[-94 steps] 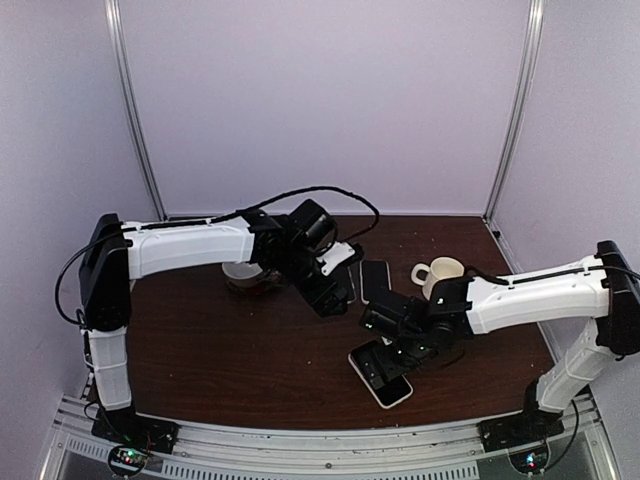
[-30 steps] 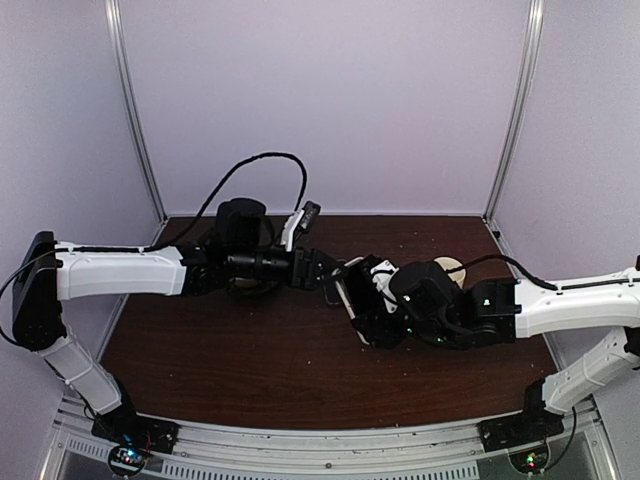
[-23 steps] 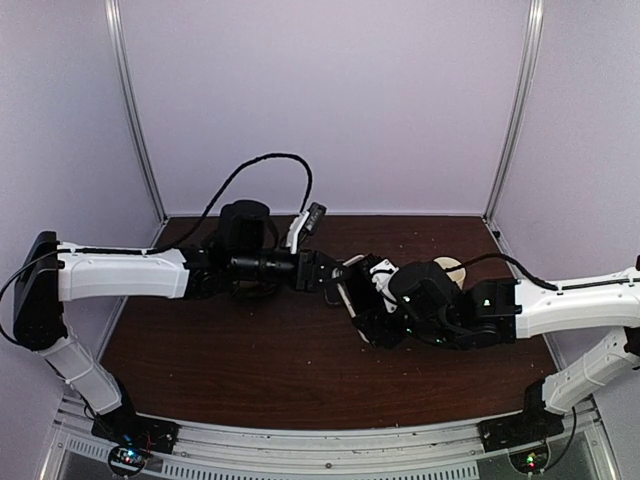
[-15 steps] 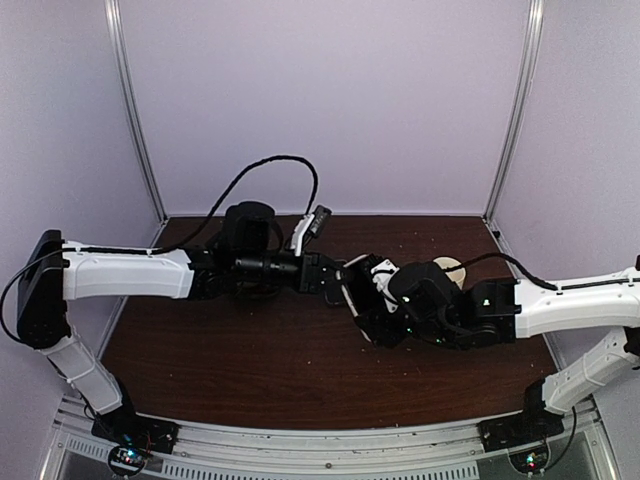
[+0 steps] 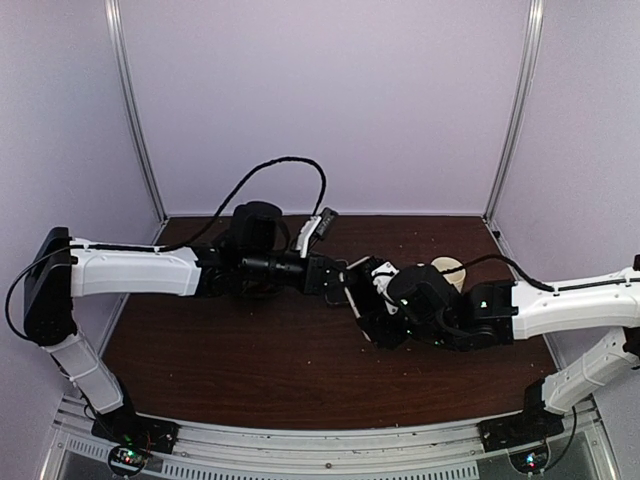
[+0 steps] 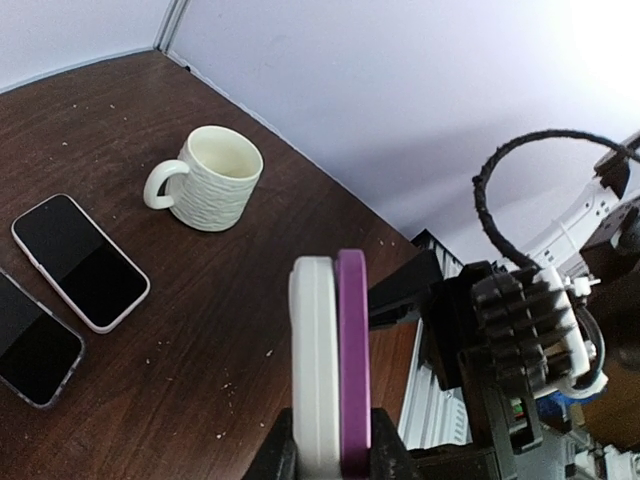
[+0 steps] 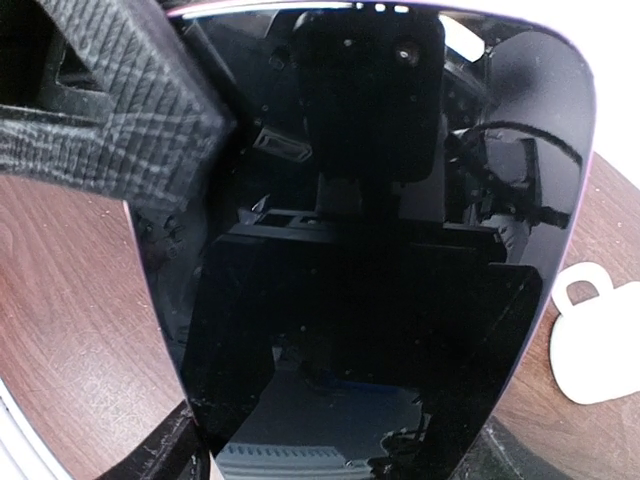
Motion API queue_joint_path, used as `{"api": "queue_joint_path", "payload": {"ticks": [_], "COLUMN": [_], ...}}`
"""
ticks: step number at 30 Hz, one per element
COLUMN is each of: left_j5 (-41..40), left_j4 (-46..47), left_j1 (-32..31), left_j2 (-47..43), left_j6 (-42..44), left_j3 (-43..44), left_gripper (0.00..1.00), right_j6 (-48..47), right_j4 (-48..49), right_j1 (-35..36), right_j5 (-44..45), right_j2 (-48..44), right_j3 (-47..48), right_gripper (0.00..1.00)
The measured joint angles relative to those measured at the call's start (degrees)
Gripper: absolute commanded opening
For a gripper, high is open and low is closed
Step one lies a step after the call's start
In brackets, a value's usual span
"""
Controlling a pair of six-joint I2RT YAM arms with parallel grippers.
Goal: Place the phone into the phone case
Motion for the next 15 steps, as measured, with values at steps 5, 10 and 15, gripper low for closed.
{"api": "queue_joint_path", "payload": {"ticks": [5, 10, 15], "left_j5": [0.00, -0.61, -0.83], "left_j4": [-6.58, -11.61, -12.44], "left_j1": [-0.35, -0.61, -0.55], "left_j2": [0.63, 0.94, -0.37], "left_j6": [9.03, 20.46, 31.56], "left_j3": [0.24, -2.45, -6.32], "left_gripper": [0.00, 0.00, 0.00], "right_j6": [-1.79, -6.03, -11.45], "right_j4": [3.23, 5.84, 12.22], "right_j1": [-0.55, -3.43, -9.16], "right_j5": [-5.35, -16.52, -31.12], "right_j2": [-2.56, -10.78, -15.87], "right_j3": [-3.19, -9.31, -15.37], "right_gripper": [1.00, 0.99, 1.00]}}
